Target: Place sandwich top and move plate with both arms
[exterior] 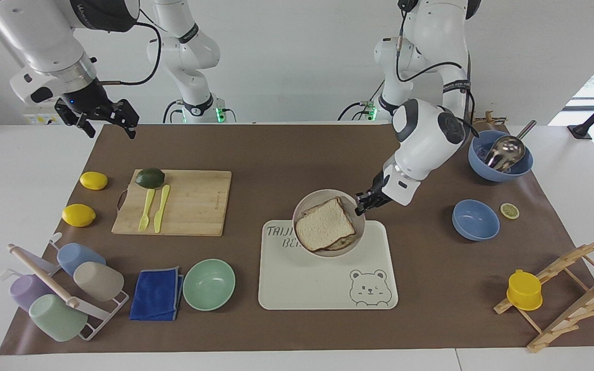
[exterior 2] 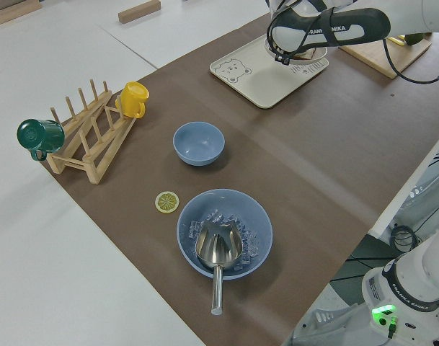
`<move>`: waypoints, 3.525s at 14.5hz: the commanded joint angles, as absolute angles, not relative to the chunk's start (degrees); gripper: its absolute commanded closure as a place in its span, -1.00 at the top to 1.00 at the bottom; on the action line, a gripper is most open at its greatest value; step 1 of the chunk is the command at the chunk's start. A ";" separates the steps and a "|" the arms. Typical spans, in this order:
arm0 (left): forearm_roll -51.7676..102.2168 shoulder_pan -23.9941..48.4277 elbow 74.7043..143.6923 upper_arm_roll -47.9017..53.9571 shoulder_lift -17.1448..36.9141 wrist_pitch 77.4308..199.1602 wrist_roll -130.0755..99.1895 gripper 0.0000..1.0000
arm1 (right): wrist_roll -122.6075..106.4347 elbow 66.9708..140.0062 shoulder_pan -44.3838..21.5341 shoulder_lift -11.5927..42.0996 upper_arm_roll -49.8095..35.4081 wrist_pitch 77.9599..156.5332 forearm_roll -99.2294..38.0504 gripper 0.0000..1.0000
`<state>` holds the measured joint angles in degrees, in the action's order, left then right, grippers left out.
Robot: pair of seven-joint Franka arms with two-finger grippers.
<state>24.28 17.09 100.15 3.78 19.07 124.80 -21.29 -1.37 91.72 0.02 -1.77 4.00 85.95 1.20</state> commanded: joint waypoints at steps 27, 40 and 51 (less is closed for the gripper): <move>24.53 12.67 87.19 1.15 24.63 116.75 -10.99 1.00 | -1.05 91.14 0.09 -1.49 3.60 85.78 1.41 1.00; 0.09 7.22 89.29 -0.54 -0.87 85.62 -5.98 1.00 | -1.41 91.05 -0.09 -1.58 2.99 85.17 2.99 1.00; 0.70 2.29 96.08 5.18 -4.49 86.49 -5.36 1.00 | -1.41 91.05 0.00 -1.58 2.37 85.17 2.64 1.00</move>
